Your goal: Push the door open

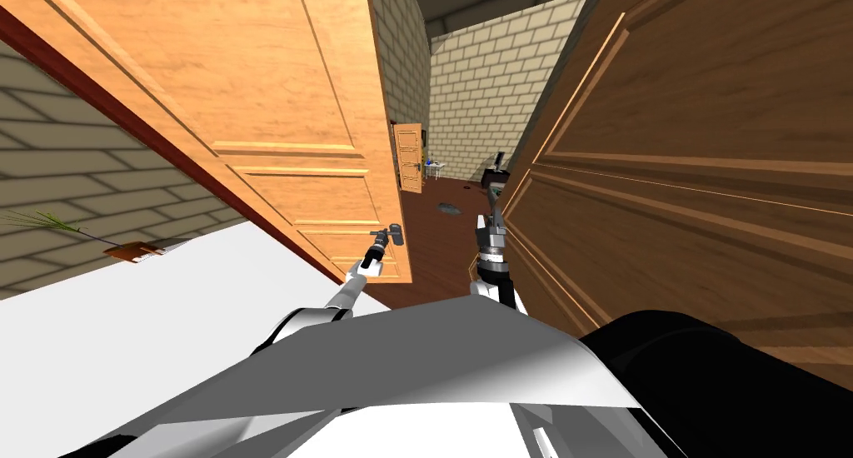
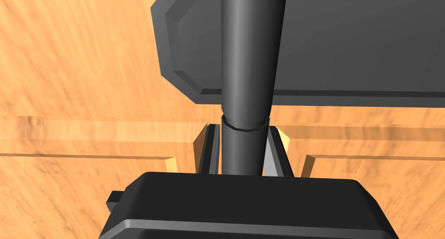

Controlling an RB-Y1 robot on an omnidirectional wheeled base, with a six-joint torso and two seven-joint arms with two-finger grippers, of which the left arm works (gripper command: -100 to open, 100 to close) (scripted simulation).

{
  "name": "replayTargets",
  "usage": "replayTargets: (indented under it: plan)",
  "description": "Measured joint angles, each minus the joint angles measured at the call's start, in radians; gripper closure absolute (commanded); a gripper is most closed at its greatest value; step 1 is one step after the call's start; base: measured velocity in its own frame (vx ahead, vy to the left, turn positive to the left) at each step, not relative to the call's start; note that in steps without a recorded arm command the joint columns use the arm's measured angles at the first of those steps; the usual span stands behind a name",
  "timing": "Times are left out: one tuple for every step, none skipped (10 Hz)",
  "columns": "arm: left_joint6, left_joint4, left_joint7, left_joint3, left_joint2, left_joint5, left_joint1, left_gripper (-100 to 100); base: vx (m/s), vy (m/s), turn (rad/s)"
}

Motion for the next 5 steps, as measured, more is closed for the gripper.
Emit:
replayTargets:
  plan:
    - [0.004, 0.004, -0.003, 0.012, 0.002, 0.002, -0.003, 100, 0.155, -0.164, 0.05]
    - [0.002, 0.005, -0.008, 0.027, 0.006, 0.005, 0.002, 100, 0.135, -0.161, 0.076]
    - [0.013, -0.018, -0.013, 0.038, 0.008, 0.006, 0.014, 100, 0.128, -0.146, 0.055]
    - [0.011, -0.004, -0.02, 0.054, 0.01, 0.009, 0.005, 100, 0.153, -0.127, 0.048]
    - [0.012, -0.006, -0.026, 0.067, 0.011, 0.011, 0.008, 100, 0.162, -0.128, 0.048]
